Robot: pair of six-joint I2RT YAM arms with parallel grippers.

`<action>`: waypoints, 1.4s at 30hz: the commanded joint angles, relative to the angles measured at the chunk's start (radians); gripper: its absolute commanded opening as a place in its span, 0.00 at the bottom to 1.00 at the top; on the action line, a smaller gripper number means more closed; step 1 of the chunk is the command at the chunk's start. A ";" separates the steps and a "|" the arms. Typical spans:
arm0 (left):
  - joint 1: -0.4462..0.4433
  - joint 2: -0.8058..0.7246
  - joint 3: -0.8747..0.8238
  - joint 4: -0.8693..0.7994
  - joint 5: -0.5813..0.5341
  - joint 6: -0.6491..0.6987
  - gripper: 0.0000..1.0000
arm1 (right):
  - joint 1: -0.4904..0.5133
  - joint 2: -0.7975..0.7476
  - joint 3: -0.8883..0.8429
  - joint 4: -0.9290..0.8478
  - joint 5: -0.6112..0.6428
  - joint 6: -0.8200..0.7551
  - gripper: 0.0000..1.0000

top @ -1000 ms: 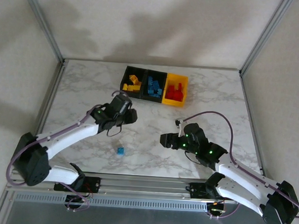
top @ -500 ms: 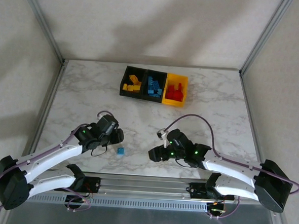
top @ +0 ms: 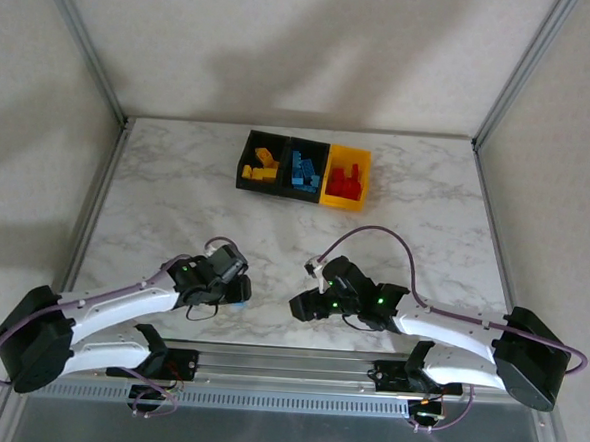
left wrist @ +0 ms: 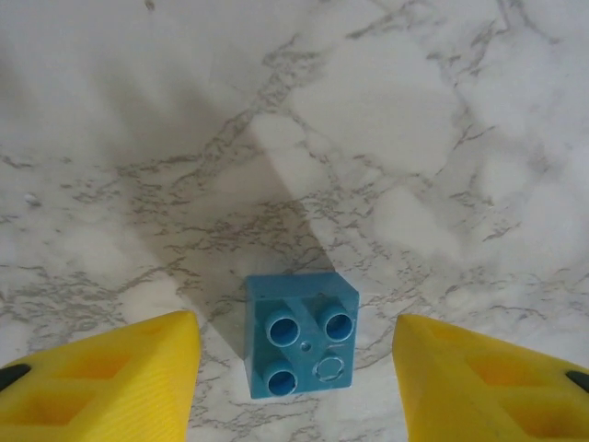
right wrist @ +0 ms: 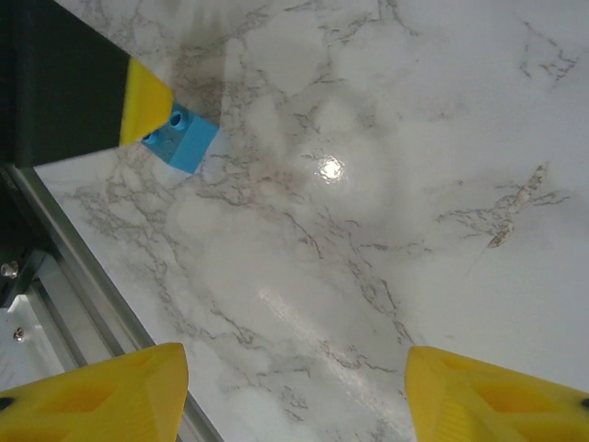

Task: Sort the legos into containers by color

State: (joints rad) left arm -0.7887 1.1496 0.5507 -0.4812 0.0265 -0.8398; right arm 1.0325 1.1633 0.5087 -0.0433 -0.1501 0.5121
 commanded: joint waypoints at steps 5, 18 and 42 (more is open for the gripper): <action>-0.060 0.102 0.008 0.033 -0.047 -0.034 0.54 | 0.010 0.022 0.000 0.022 0.034 0.010 0.63; -0.094 0.135 0.091 -0.008 -0.130 -0.028 0.24 | 0.009 -0.004 -0.016 0.014 0.056 0.022 0.63; 0.062 0.619 0.770 0.112 -0.073 0.187 0.21 | -0.333 -0.221 0.065 -0.106 0.259 0.143 0.65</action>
State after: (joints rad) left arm -0.7567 1.7203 1.2579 -0.3656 -0.0860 -0.7074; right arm 0.7288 0.9329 0.5331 -0.1688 0.0952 0.6369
